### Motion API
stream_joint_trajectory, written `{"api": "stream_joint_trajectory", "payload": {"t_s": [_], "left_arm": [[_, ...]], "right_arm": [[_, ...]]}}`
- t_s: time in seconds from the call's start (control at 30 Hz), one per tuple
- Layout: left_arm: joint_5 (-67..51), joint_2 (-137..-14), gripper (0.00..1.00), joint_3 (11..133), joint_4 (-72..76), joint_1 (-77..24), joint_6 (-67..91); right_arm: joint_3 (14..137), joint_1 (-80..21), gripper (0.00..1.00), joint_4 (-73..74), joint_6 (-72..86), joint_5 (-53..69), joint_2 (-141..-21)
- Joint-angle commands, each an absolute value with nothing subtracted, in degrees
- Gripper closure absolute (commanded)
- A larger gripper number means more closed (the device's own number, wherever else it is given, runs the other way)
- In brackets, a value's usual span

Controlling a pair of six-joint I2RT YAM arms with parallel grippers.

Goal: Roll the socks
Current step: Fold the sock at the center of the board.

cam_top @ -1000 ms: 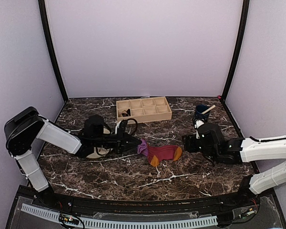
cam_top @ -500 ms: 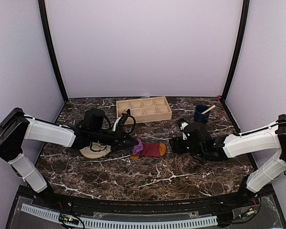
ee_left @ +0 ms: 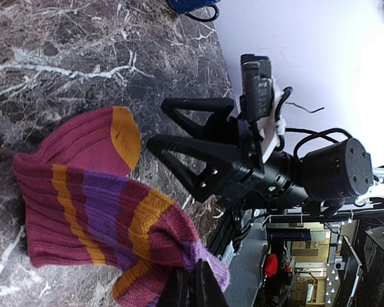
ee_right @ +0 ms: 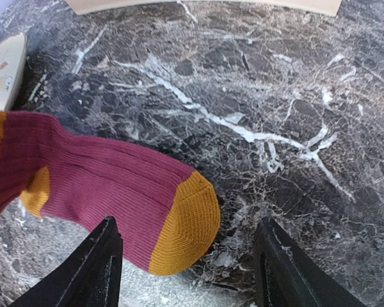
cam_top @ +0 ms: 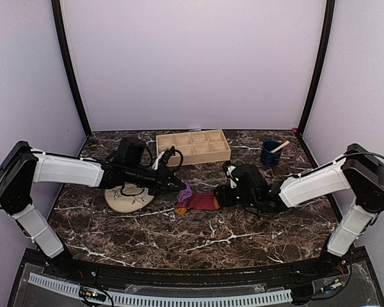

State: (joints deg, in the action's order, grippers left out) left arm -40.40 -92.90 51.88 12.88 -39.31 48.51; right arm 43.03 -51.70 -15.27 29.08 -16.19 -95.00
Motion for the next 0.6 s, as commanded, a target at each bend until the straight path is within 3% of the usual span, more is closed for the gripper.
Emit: {"api": "stream_joint_trajectory", "payload": {"t_s": [0.0, 0.57], "left_arm": [[-40.1, -95.1, 0.94, 55.8, 9.2, -39.0, 46.8], [-39.3, -103.5, 0.89, 64.0, 6.0, -39.0, 48.0]], "right_arm": [[43.9, -51.5, 0.36, -18.5, 29.2, -15.2, -97.4], [41.7, -50.0, 0.36, -20.4, 29.9, -13.6, -100.0]]}}
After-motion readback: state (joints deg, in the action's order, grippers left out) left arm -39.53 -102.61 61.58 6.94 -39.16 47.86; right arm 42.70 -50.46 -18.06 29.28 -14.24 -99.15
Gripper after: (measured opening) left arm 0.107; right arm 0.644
